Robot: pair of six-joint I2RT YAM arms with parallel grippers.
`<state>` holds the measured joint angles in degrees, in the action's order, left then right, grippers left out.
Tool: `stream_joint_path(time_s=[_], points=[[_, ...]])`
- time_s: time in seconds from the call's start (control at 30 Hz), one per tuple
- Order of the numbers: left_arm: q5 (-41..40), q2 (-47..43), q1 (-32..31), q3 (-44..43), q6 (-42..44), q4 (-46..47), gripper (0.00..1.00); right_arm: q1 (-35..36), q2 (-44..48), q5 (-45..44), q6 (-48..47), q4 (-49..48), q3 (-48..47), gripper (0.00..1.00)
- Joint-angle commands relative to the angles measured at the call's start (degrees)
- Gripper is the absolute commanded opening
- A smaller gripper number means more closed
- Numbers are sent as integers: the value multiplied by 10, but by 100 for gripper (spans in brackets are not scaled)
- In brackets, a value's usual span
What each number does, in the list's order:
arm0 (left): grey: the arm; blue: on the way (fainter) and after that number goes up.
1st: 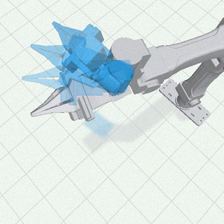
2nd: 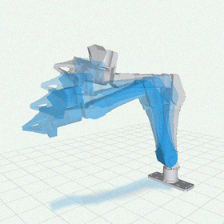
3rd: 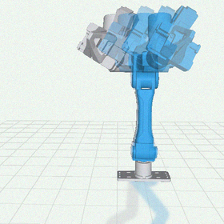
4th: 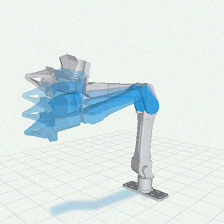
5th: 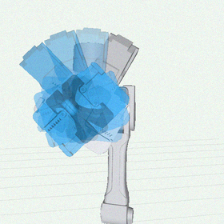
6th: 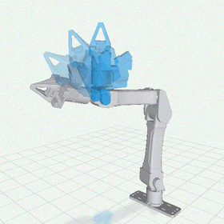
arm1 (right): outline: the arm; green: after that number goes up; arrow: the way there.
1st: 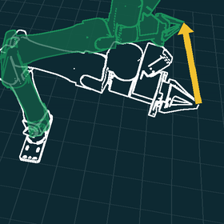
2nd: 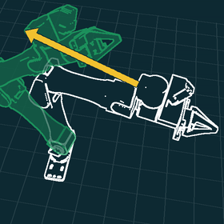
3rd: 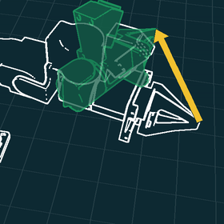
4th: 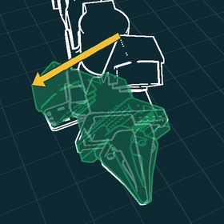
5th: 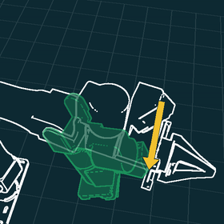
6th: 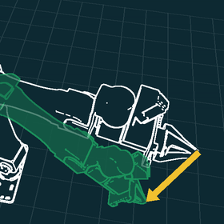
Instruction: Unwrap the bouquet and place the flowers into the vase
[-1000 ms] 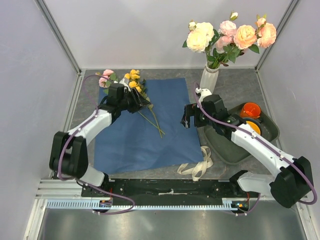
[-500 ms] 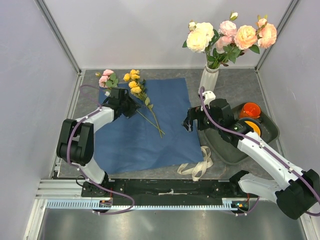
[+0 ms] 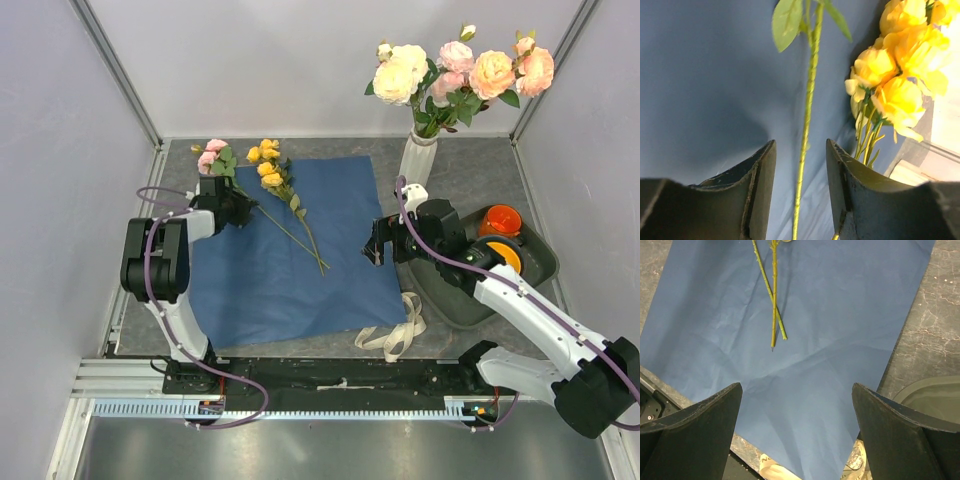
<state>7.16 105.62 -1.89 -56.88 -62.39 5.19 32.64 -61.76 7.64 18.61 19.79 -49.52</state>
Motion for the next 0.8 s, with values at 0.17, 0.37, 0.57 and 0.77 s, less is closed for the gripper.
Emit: stream_joint_path(time_s=[0.17, 0.37, 0.57, 0.77], points=[[-50, 62, -2, -67, 5, 63, 39, 2, 8, -27, -9, 5, -14, 98], [-58, 82, -2, -89, 31, 71, 30, 2, 11, -37, -5, 23, -30, 98], [-64, 90, -2, -99, 53, 72, 29, 1, 20, -36, 13, 35, -40, 98], [-23, 105, -3, -94, 53, 82, 34, 1, 31, -38, 27, 40, -43, 98]])
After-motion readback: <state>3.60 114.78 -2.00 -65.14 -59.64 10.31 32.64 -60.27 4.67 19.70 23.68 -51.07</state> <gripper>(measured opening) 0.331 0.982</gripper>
